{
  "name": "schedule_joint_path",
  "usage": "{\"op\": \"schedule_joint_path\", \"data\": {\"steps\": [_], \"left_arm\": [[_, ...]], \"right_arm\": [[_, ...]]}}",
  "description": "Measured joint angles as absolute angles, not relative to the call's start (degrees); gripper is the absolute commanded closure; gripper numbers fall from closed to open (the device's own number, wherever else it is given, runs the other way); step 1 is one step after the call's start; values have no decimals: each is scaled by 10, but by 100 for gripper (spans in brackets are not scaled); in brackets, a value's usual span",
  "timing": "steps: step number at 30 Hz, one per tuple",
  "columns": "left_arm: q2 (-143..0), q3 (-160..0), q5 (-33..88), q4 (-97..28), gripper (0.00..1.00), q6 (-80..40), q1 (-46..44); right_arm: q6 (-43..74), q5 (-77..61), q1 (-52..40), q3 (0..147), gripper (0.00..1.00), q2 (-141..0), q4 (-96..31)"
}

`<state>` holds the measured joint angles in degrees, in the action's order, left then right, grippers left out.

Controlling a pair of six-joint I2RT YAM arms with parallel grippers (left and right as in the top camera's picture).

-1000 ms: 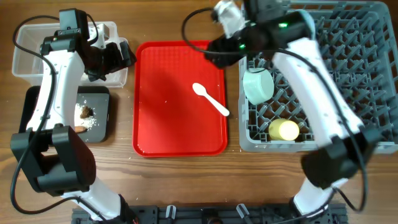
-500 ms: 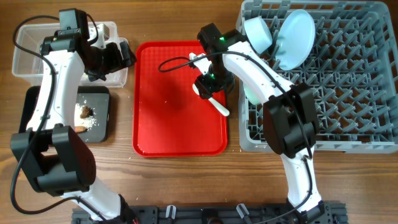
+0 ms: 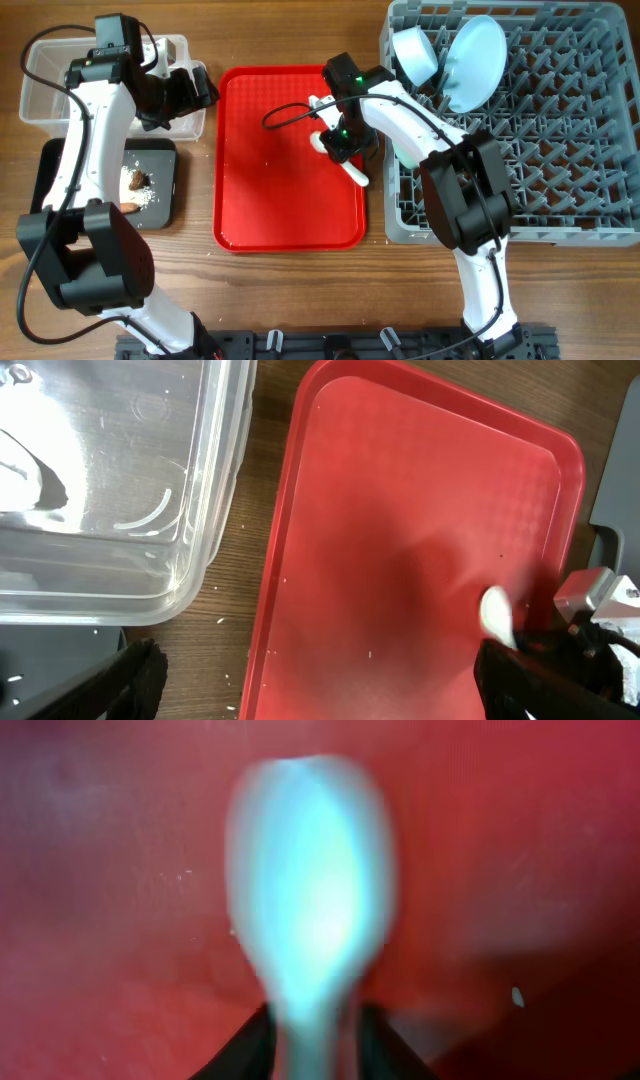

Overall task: Sort waste into correct bins and load items into the dishwasher rack
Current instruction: 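Grasp the white spoon on the red tray with the right gripper, then insert the spoon handle-down into the dish rack and release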

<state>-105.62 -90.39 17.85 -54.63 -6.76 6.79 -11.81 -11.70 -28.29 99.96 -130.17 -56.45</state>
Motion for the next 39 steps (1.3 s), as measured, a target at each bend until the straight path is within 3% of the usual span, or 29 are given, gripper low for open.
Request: {"op": "schedule_joint_path", "data": {"steps": [6, 10, 14, 16, 21, 23, 24, 26, 27, 30, 33, 37, 39], "left_arm": [[-1056, -904, 178, -546, 0, -68, 68], [-1056, -904, 178, -547, 0, -68, 68], [-1056, -904, 178, -546, 0, -68, 68], [-1056, -904, 178, -547, 0, -68, 68], [-1056, -904, 178, -546, 0, -68, 68], [-1056, -904, 178, -547, 0, -68, 68], [-1056, -904, 178, -546, 0, -68, 68], [-1056, -904, 178, -546, 0, -68, 68], [-1056, -904, 178, -545, 0, -68, 68], [-1056, -904, 178, -547, 0, -68, 68], [-1056, -904, 178, -546, 0, -68, 68], [-1056, -904, 178, -546, 0, -68, 68], [-1056, -904, 178, -546, 0, -68, 68]], "right_arm": [[-103, -138, -287, 1003, 96, -1297, -584], [-63, -159, -285, 1132, 96, -1294, -692], [23, -85, -246, 1305, 96, -1160, -748], [80, -23, -168, 1332, 96, -1045, -770], [398, 93, 30, 1294, 96, -992, -920], [529, 110, 48, 1235, 96, -1002, -917], [646, 124, 48, 1171, 82, -1006, -922], [837, 128, 48, 1044, 89, -1006, -858], [860, 123, 48, 1003, 90, -1000, -820], [904, 116, 48, 865, 81, -1008, -717], [896, 116, 48, 825, 72, -1009, -683], [779, 116, 48, 838, 71, -989, -663], [640, 104, 44, 860, 67, -885, -615]]}}
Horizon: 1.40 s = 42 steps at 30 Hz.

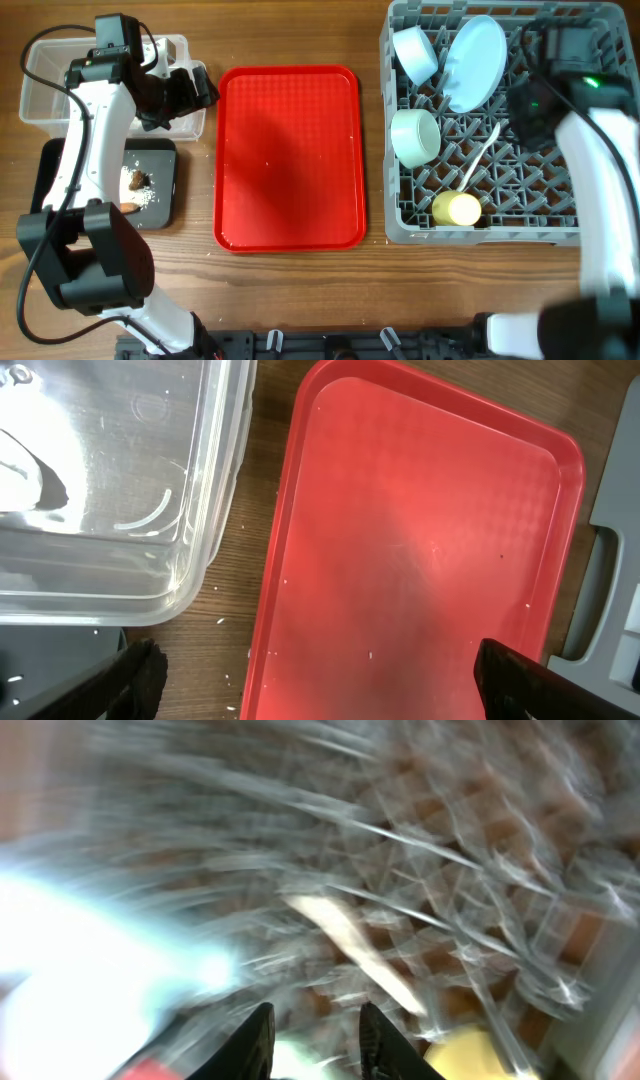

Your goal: Sort waste into correct bins and load items into the dishwasher rack

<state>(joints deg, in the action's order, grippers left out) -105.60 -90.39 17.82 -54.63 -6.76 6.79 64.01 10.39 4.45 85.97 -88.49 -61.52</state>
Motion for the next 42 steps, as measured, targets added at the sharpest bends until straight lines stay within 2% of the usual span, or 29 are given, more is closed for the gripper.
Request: {"op": "schedule_joint_path", "data": {"steps": [1, 3, 5, 12, 15, 18, 23, 24, 26, 33, 36, 42], "left_arm": [[-1056, -904, 178, -546, 0, -68, 68], [-1056, -904, 178, -547, 0, -68, 68], [-1056, -904, 178, -546, 0, -68, 68], [-1056, -904, 178, -547, 0, -68, 68], [-1056, -904, 178, -546, 0, -68, 68], [-1056, -904, 178, -546, 0, -68, 68], [-1056, -904, 178, -547, 0, -68, 68], [-1056, -904, 178, -547, 0, -68, 68], [-1056, -904, 178, -547, 0, -68, 68], [-1055, -904, 178, -547, 0, -68, 68], [-1055, -904, 178, -548, 0, -68, 68], [-1055, -904, 178, -548, 0, -68, 68]], "right_arm": [[568, 91, 37, 882, 0, -825, -600], [390, 17, 10, 889, 0, -718, -579], [300, -34, -13, 892, 0, -616, -592], [213, -51, -13, 892, 0, -540, -651], [86, -56, -10, 879, 0, -533, -585], [12, -65, 3, 770, 0, -474, -459], [50, -75, 32, 411, 0, -299, -87], [51, -88, 32, 308, 0, -247, -35], [46, -107, 32, 197, 0, -192, 8], [12, -119, 32, 21, 0, -21, 50], [21, -123, 32, 4, 0, -10, 9], [27, -125, 32, 4, 0, -10, 10]]}}
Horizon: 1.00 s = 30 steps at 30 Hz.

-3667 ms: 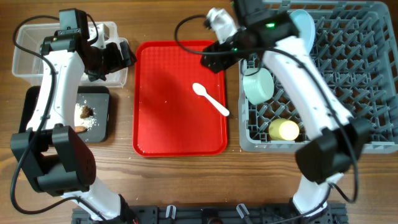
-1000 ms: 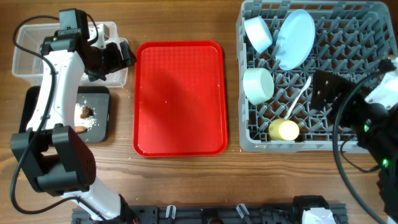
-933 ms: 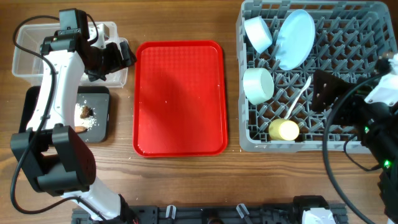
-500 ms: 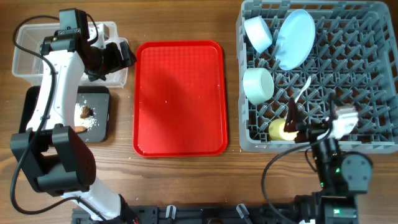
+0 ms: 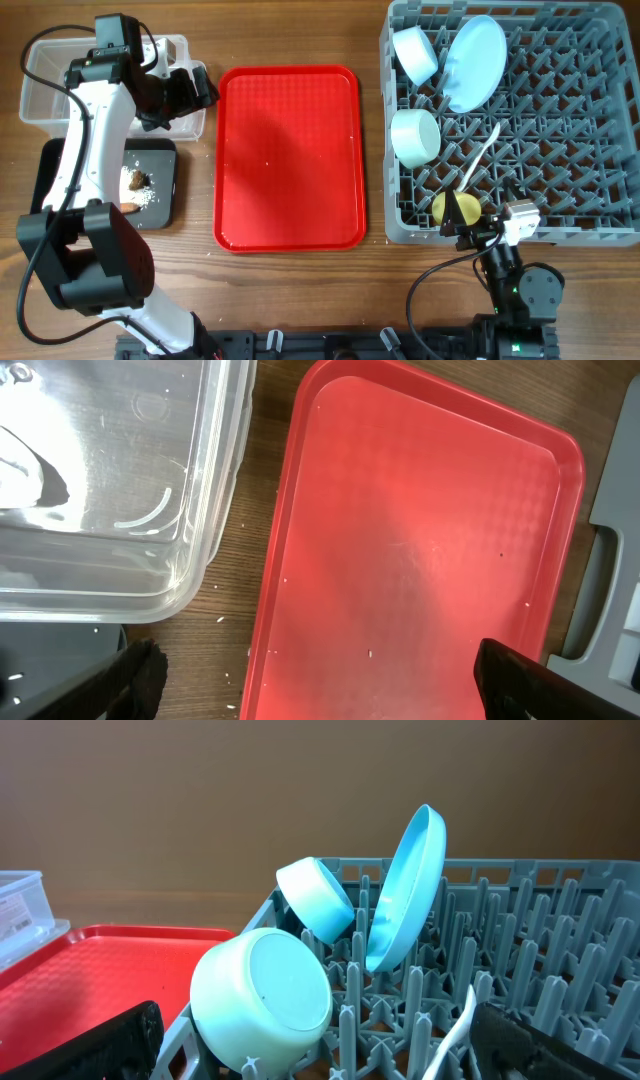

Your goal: Sort waste into correct bins and load items into the dishwasher rack

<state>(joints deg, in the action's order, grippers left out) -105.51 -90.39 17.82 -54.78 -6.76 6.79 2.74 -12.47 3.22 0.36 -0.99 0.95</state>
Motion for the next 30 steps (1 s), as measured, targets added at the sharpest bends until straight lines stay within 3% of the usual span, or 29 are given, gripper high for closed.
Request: {"op": "schedule_joint_path", "data": {"steps": [15, 20, 25, 30], "left_arm": [[-1013, -903, 158, -557, 0, -67, 60], [-784, -799, 105, -347, 0, -67, 34], [-466, -400, 96, -82, 0, -67, 34], [-210, -165, 94, -8, 0, -67, 35]], "right_arm": [[27, -125, 32, 4, 0, -10, 9], [27, -125, 32, 4, 0, -9, 10], [27, -127, 32, 4, 0, -7, 10], [27, -129, 32, 4, 0, -6, 9]]}}
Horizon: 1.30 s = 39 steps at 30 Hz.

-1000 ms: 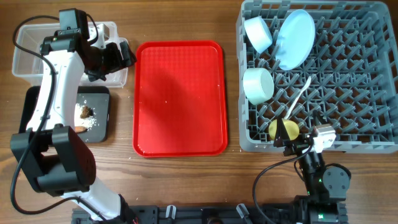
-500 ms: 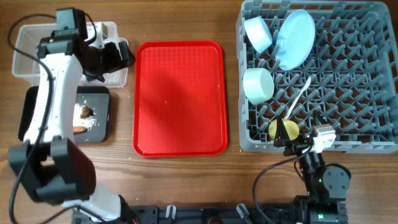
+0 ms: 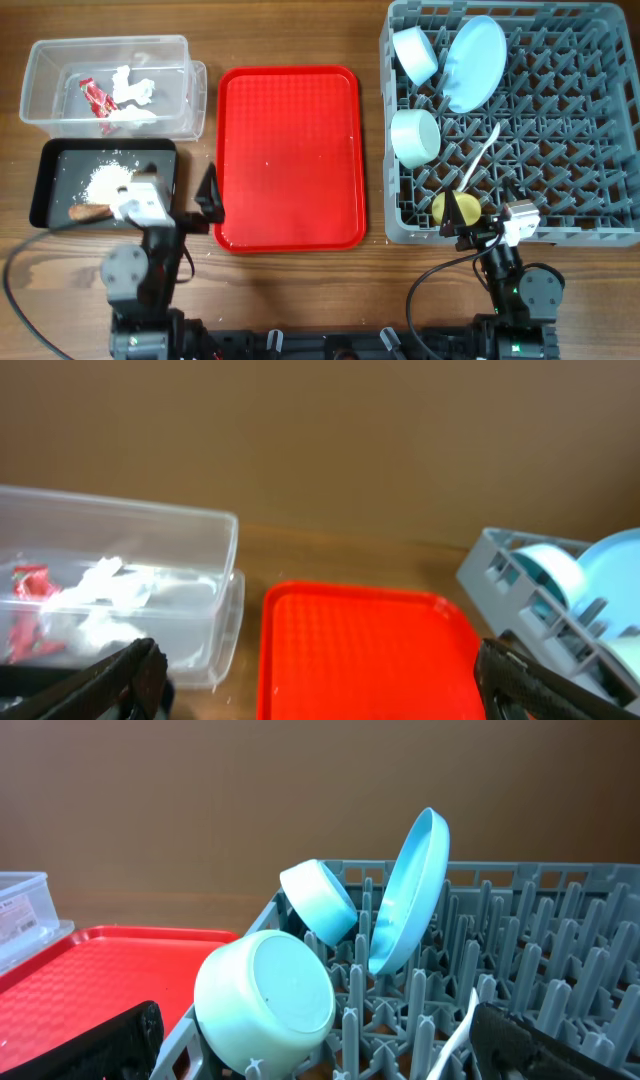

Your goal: Sort waste into correct bins and load items into the dishwasher rack

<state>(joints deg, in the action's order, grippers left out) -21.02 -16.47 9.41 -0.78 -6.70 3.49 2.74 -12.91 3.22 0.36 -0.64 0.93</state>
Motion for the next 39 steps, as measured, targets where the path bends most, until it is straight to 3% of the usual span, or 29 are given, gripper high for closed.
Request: {"op": "schedule_joint_path", "data": {"steps": [3, 9, 39], "left_arm": [[-93, -74, 94, -9, 0, -67, 38], [-24, -27, 88, -9, 0, -67, 41], [-8, -7, 86, -35, 0, -67, 41]], "right_arm": [[27, -129, 32, 4, 0, -6, 9], [27, -131, 32, 4, 0, -6, 9], [28, -131, 32, 4, 0, -6, 9]]}}
